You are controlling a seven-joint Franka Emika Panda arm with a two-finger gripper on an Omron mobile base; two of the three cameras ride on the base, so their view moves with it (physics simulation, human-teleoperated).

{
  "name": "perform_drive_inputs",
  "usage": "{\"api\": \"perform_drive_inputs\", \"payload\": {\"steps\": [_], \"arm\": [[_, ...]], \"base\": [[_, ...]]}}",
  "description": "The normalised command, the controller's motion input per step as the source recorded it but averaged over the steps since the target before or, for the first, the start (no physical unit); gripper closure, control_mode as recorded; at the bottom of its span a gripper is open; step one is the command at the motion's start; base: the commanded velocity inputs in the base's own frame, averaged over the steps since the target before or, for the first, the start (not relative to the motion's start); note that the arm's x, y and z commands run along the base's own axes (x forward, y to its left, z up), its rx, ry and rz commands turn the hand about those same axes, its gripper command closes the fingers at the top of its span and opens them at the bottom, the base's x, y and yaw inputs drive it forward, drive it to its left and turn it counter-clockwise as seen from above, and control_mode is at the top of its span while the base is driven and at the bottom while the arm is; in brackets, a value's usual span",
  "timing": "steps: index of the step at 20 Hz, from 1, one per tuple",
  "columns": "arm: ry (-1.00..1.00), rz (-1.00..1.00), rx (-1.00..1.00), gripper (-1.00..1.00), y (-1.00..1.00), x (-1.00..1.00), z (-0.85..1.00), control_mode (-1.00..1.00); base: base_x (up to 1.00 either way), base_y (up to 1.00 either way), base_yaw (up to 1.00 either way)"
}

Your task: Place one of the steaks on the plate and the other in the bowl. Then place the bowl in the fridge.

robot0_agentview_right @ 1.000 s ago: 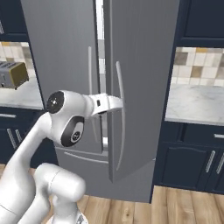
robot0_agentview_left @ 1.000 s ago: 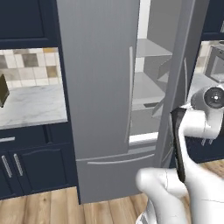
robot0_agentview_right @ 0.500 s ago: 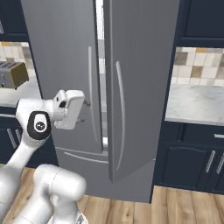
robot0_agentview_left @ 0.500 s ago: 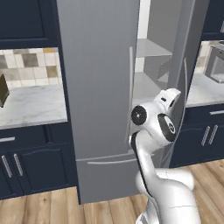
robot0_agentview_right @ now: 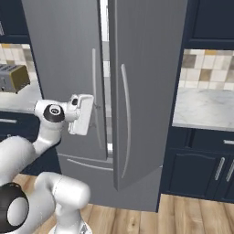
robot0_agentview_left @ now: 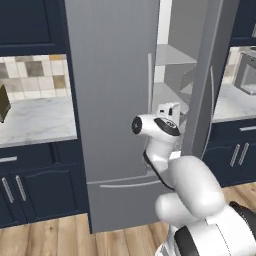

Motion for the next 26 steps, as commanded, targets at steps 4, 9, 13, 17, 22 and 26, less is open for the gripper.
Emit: {"api": "perform_drive_inputs", "payload": {"steps": [4,9,13,17,22,26], "arm": [[0.64,0.00,-0.10,-1.00,-0.25,0.81,-0.09,-1.00],[0.55,-0.06,-0.23,-1.00,-0.30,0.30,-0.17,-1.00],[0.32,-0.27,-0.12,-1.00,-1.00,-0.37,0.00,-1.00],[0.24,-0.28,-0.07,-1.00,-1.00,-0.58,0.00,-1.00],[0.17,-0.17,-0.05,-1.00,-1.00,-0.81,0.00,-1.00],[0.11,-0.10,-0.13,-1.00,-1.00,-0.90,0.00,-1.00]], "base": [[0.00,0.00,0.00],[0.00,0.00,0.00],[0.00,0.00,0.00],[0.00,0.00,0.00],[0.00,0.00,0.00],[0.00,0.00,0.00]]}}
